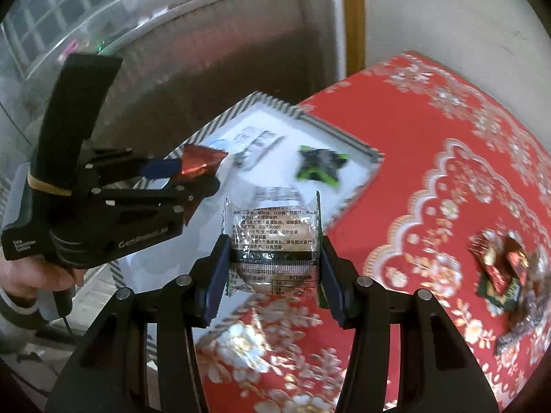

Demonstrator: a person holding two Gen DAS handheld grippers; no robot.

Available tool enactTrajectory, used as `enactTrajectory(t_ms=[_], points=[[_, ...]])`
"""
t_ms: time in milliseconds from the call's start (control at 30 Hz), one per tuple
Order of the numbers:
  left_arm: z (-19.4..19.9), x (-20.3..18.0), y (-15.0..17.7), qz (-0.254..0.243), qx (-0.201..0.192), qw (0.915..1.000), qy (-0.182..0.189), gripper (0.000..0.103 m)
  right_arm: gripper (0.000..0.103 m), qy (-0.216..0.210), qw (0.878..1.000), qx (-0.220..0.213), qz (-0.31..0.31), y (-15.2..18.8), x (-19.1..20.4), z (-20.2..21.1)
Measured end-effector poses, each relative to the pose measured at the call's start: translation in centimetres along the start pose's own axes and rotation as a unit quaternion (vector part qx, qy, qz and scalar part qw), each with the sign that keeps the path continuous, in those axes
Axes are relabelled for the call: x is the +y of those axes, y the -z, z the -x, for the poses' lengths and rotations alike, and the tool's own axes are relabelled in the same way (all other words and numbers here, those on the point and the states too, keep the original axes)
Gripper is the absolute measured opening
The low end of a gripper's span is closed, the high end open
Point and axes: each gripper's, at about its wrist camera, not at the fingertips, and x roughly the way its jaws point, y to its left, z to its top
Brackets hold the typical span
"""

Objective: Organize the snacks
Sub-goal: 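Carry both packets over the white striped box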

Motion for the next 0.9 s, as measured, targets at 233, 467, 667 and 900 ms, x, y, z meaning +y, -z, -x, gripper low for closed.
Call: enactTrajectory(t_ms=[233, 467, 667, 900], points=[[-0.4, 1.7, 0.6, 0.013, 0.005, 0.9999, -0.003, 0.037, 0.049, -0.012, 1.0, 0.02, 0.015, -0.1, 2.0, -1.9], [-1.0, 2.6, 0.8, 0.021, 0.013, 0.9997, -0.002, 0.037, 0.049, -0.02, 0.999, 0.029, 0.02, 0.0, 2.9, -2.8], [-1.3, 2.7, 0.9, 0.021, 0.018, 0.9996, -0.003, 0.037, 0.049, -0.03, 0.999, 0.039, 0.022, 0.2, 3.6, -4.0], [-1.8, 2.8, 1.0, 0.019, 0.024, 0.9995, -0.006, 0.037, 0.049, -0.046, 0.997, 0.054, 0.014, 0.4, 3.6, -5.3]])
